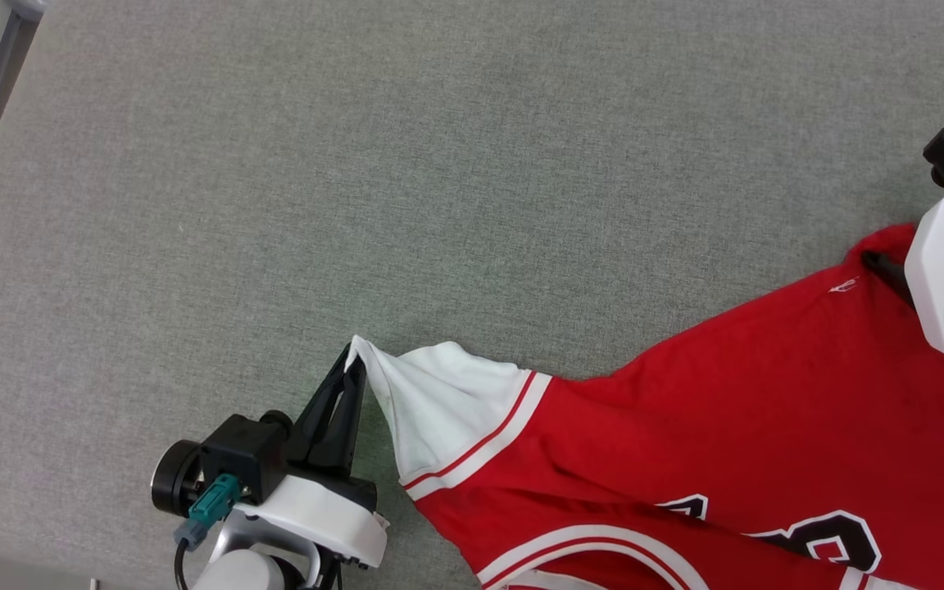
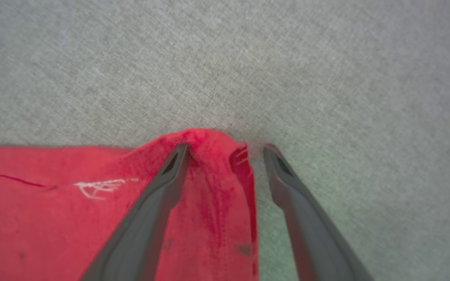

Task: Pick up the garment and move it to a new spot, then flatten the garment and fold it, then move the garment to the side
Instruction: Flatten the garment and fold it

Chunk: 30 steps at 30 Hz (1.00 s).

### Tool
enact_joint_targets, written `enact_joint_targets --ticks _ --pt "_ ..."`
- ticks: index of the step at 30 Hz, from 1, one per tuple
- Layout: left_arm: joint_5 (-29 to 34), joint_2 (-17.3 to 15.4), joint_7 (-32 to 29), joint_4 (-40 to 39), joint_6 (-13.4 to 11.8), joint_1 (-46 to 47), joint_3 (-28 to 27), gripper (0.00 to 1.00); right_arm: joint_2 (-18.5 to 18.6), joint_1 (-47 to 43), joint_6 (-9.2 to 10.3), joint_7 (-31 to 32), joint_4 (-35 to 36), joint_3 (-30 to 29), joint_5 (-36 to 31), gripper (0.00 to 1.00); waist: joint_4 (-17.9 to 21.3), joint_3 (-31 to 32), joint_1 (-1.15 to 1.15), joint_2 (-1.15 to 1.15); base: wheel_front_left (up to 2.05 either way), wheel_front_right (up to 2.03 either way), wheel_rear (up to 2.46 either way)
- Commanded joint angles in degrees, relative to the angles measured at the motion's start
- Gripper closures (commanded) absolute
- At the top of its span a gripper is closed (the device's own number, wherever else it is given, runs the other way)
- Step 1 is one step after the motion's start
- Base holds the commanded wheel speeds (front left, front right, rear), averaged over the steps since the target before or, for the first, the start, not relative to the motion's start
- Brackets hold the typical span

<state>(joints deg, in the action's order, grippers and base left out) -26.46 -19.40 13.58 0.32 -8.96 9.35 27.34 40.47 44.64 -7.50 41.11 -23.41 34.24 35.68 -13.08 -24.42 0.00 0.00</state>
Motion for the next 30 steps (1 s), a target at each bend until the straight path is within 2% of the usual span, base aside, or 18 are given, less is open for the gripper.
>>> enact_joint_targets --ticks 1,2,3,4,17,25,30 --pt "0.2 0.2 0.4 0.3 0.2 0.7 0.0 1.0 -1.4 -2.2 0.02 0.2 -2.4 2.7 0.8 0.0 -0.1 -0.1 0.0 0.0 0.0 0.0 0.0" --pt "0.1 0.3 0.5 0.5 0.2 0.7 -0.1 1.0 -1.5 -2.3 0.01 -0.2 -3.2 3.7 1.4 0.13 -0.1 0.0 0.0 0.0 0.0 0.0 0.0" --pt "0.1 0.3 0.6 0.7 0.2 0.6 -0.1 1.0 -1.5 -2.4 -0.01 -1.1 -3.7 4.2 2.0 0.68 0.0 0.1 0.0 0.0 0.0 0.0 0.0" --pt "0.0 0.4 0.7 0.8 0.2 0.5 -0.2 1.0 -1.5 -2.3 0.01 -1.9 -4.1 4.7 2.7 1.0 0.2 0.3 0.0 0.0 0.0 0.0 0.0" --pt "0.0 -2.0 0.8 1.5 0.2 -0.6 -1.4 1.0 -0.4 -0.1 0.03 -17.7 -2.8 6.7 8.3 1.0 4.3 8.0 0.0 0.0 0.0 0.0 0.0" --pt "0.5 -5.6 -1.2 -2.1 0.6 2.5 -3.1 1.0 1.1 -1.7 0.03 -24.6 3.3 6.7 10.4 1.0 7.8 14.3 0.0 0.0 0.0 0.0 0.0" --pt "1.2 -8.2 -3.2 -5.3 0.8 8.1 -5.0 1.0 1.1 -2.7 0.03 -28.0 8.2 2.8 9.2 1.0 10.5 17.4 0.0 0.0 0.0 0.0 0.0"
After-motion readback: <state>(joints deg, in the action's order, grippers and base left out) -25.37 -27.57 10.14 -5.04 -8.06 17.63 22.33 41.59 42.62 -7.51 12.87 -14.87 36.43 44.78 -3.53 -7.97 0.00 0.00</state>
